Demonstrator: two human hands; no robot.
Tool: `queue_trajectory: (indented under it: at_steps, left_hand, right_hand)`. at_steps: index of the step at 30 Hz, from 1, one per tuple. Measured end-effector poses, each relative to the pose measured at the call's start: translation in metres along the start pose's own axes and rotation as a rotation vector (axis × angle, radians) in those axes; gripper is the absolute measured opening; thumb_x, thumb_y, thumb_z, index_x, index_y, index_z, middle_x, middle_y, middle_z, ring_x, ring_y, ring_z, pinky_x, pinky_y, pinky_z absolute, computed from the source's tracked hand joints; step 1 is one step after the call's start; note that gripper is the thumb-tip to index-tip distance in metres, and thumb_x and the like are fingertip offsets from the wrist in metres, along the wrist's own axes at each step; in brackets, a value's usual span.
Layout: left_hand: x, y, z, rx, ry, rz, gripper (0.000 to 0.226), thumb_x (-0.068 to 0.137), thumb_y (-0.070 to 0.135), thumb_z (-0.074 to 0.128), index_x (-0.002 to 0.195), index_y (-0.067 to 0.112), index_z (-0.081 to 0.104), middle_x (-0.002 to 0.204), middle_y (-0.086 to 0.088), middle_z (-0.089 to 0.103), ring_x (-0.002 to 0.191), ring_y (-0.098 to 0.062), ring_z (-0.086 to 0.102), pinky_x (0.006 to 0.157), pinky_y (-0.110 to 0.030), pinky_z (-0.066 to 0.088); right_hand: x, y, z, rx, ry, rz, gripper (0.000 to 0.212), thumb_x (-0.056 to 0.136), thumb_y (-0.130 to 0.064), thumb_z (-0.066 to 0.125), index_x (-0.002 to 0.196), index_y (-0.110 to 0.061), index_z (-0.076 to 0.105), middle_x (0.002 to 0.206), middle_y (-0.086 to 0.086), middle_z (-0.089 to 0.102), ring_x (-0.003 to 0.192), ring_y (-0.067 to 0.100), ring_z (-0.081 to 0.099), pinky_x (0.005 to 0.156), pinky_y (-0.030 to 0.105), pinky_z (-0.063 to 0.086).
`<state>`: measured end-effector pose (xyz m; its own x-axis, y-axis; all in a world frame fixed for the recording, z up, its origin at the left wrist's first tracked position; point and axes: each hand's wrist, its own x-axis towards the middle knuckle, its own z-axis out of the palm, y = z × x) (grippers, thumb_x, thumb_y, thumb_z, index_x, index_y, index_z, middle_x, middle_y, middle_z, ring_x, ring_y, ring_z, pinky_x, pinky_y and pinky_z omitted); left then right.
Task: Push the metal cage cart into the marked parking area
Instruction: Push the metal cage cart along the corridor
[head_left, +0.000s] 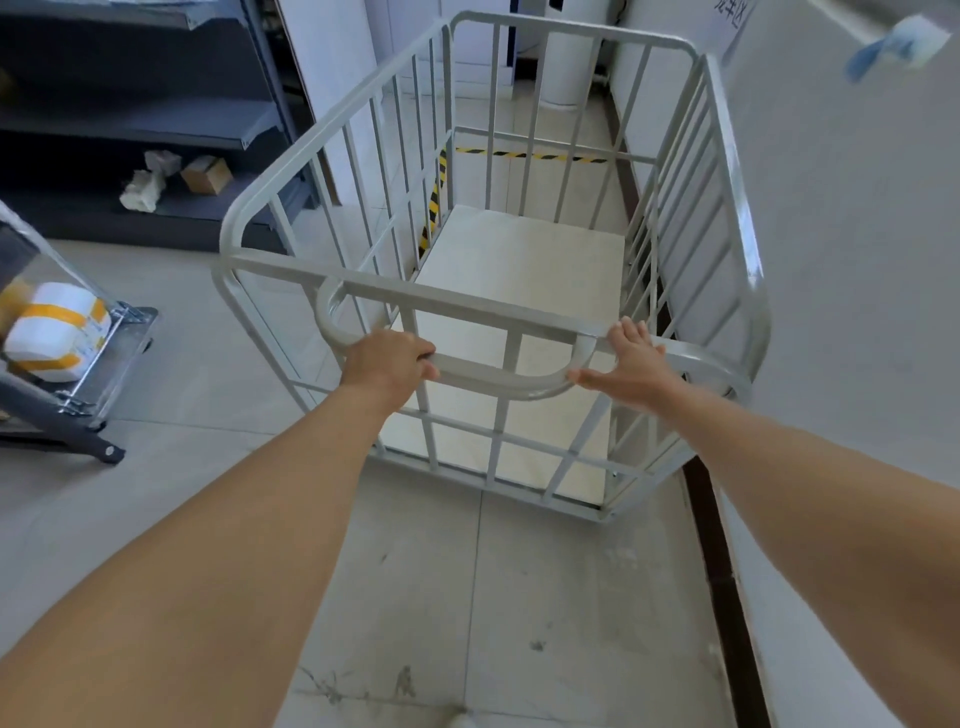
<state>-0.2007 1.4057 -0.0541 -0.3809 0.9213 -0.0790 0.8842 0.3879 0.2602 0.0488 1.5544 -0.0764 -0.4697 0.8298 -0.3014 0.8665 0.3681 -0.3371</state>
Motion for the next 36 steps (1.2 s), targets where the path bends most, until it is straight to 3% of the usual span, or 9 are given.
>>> queue_trajectory:
  at_steps: [8, 13, 27, 36]
  left_hand:
    - [0.098, 0.022, -0.003, 0.054, 0.003, -0.007, 0.022, 0.094, 0.019, 0.049, 0.092, 0.015, 0.070, 0.095, 0.001, 0.072, 0.093, -0.023, 0.062, 0.070, -0.030, 0.041]
    - [0.158, 0.047, -0.003, 0.047, 0.010, -0.018, 0.025, 0.096, 0.022, 0.046, 0.103, 0.014, 0.070, 0.098, 0.000, 0.073, 0.097, -0.025, 0.063, 0.081, -0.035, 0.050]
    - [0.315, 0.091, 0.004, 0.126, 0.053, 0.000, 0.025, 0.097, 0.025, 0.047, 0.104, 0.014, 0.069, 0.102, -0.004, 0.071, 0.097, -0.028, 0.063, 0.082, -0.037, 0.048]
    - [0.431, 0.080, -0.008, 0.196, 0.066, 0.076, 0.026, 0.097, 0.030, 0.045, 0.099, 0.018, 0.068, 0.095, -0.002, 0.072, 0.092, -0.027, 0.062, 0.074, -0.033, 0.046]
  right_hand:
    - [0.091, 0.011, -0.036, 0.039, 0.024, 0.001, 0.098, 0.087, -0.053, 0.057, 0.153, -0.007, 0.001, 0.161, 0.010, -0.008, 0.148, 0.024, -0.015, 0.117, 0.043, -0.009]
    - [0.146, 0.033, -0.065, 0.057, 0.039, -0.014, 0.097, 0.087, -0.052, 0.056, 0.153, -0.007, 0.002, 0.161, 0.009, -0.008, 0.148, 0.022, -0.015, 0.117, 0.042, -0.011]
    - [0.297, 0.075, -0.131, 0.071, 0.051, -0.066, 0.098, 0.087, -0.053, 0.057, 0.153, -0.005, 0.003, 0.161, 0.011, -0.006, 0.148, 0.024, -0.016, 0.118, 0.044, -0.011]
    - [0.405, 0.067, -0.170, 0.002, 0.041, -0.013, 0.100, 0.084, -0.056, 0.059, 0.152, -0.005, 0.008, 0.162, 0.010, 0.000, 0.149, 0.026, -0.010, 0.120, 0.045, -0.006]
